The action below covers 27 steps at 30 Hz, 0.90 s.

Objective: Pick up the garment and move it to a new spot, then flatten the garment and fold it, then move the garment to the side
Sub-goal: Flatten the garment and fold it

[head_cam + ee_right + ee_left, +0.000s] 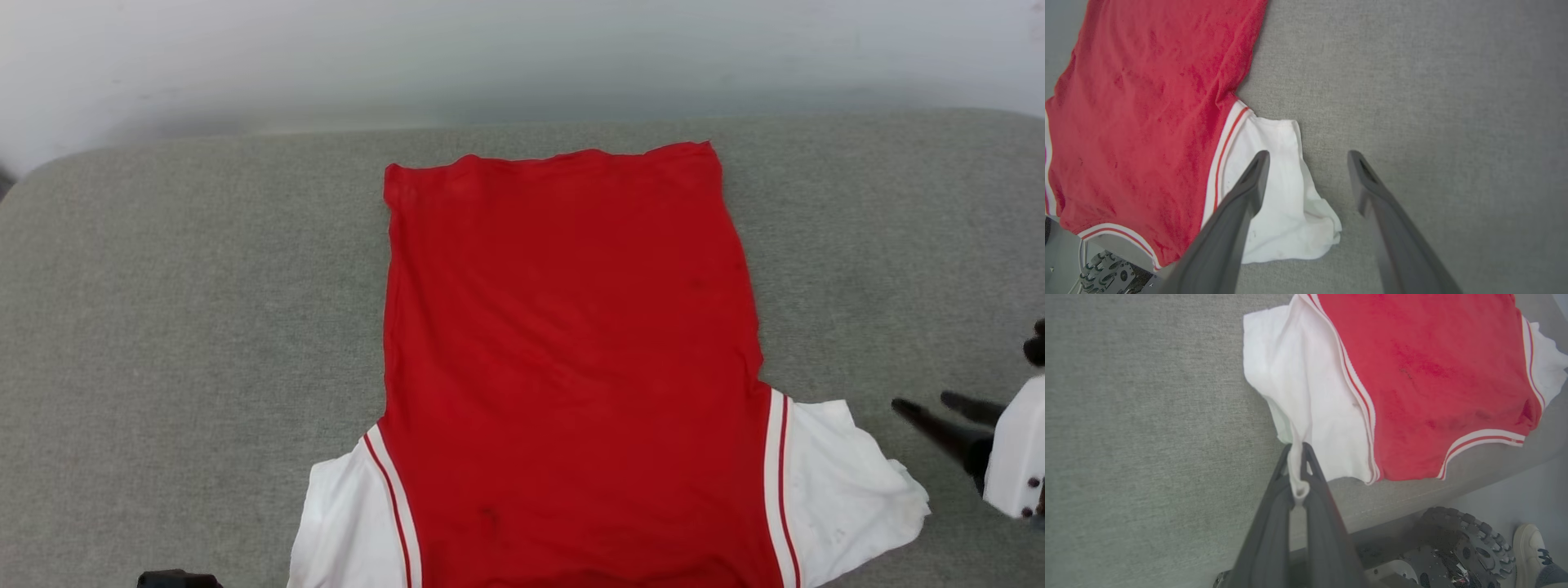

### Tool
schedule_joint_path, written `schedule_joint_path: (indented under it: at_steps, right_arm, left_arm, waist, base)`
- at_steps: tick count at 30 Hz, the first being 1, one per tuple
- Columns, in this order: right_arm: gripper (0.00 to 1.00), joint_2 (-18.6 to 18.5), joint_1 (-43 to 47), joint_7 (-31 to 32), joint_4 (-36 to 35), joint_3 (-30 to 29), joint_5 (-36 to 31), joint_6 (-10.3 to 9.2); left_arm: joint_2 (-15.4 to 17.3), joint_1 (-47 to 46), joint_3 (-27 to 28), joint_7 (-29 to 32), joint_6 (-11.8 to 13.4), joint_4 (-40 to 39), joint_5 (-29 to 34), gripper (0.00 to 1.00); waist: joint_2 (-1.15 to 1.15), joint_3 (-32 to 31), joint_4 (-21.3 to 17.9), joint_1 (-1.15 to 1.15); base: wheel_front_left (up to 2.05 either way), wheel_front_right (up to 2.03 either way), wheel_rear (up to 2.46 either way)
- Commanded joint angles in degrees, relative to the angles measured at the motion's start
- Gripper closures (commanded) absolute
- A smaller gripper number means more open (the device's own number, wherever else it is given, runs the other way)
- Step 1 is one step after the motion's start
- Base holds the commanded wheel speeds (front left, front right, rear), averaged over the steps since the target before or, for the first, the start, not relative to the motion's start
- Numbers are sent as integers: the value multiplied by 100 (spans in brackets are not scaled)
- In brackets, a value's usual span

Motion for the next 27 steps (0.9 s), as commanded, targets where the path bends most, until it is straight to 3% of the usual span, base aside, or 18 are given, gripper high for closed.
schedule_joint_path:
  at_steps: [1, 6, 15, 27]
  right_arm:
    - [0, -25, -170, 46, -101, -78, 39, -2]
    - [0, -42, -800, 467, -381, -424, -137, -2]
    - [0, 92, -2552, 1627, -260, -901, -749, -2]
    - [0, 217, -4222, 2341, 791, -1207, -2054, -2]
  left_arm:
    - [32, 36, -4, 18, 39, -104, 31, 100]
    - [62, -119, -184, 212, 94, -627, 201, 100]
    - [-198, -659, -657, 461, 54, -1334, 504, 100]
    - [-853, -1716, -1357, 395, -276, -1154, 973, 100]
  waist:
    - [0, 165, 150, 0]
    - [0, 649, 520, 0]
    - [0, 1670, 1361, 0]
    - [0, 2543, 2346, 0]
  base:
    - [0, 0, 0]
    - [0, 0, 0]
    - [0, 0, 0]
    - [0, 0, 0]
